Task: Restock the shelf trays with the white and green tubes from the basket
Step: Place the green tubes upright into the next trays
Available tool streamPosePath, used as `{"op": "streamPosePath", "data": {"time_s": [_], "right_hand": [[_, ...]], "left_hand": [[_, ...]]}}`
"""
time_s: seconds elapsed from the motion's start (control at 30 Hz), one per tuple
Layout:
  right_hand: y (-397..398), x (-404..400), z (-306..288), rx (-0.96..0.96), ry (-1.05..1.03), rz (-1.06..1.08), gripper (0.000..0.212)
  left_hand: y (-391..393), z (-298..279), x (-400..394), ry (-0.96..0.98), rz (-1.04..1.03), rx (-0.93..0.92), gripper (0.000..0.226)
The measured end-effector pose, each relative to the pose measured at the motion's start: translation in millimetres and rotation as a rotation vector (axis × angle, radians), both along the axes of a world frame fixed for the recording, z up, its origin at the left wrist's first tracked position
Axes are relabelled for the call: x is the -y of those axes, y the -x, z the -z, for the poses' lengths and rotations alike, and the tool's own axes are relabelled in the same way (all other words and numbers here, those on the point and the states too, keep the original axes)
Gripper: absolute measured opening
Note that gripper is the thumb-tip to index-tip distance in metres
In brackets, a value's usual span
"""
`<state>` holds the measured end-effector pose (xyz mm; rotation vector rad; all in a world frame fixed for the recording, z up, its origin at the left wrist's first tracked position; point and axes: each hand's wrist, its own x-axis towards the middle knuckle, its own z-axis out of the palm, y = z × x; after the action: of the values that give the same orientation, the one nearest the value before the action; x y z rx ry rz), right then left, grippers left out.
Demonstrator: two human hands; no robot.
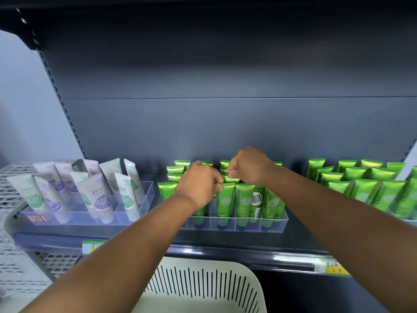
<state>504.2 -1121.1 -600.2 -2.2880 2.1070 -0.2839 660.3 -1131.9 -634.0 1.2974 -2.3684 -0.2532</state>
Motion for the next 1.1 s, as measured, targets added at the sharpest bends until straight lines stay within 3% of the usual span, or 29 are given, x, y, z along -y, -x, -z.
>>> {"op": "streamPosePath", "data": {"time_s": [0.4, 0.73, 0.93, 1.1], "right_hand": [[45.0, -29.9, -13.6, -0.084, 0.001, 0.094, 0.018], [51.8, -37.2, -6.5, -0.031, -0.007, 0.091, 0.018], [48.5, -30.2, 2.4, -0.096, -0.048, 0.105, 0.018], [47.9, -27.4, 7.5, -0.042, -0.057, 0.143, 0.020]], "left_hand": [[19.9, -8.3, -13.8, 0.076, 0.054, 0.023, 0.027], [28.5, -13.8, -17.4, 0.115, -0.020, 0.042, 0.028], [23.3, -7.1, -18.7, 0.145, 0.063, 0.159, 0.034], [39.8, -3.7, -18.7, 0.178, 0.085, 0.211, 0.030]]}}
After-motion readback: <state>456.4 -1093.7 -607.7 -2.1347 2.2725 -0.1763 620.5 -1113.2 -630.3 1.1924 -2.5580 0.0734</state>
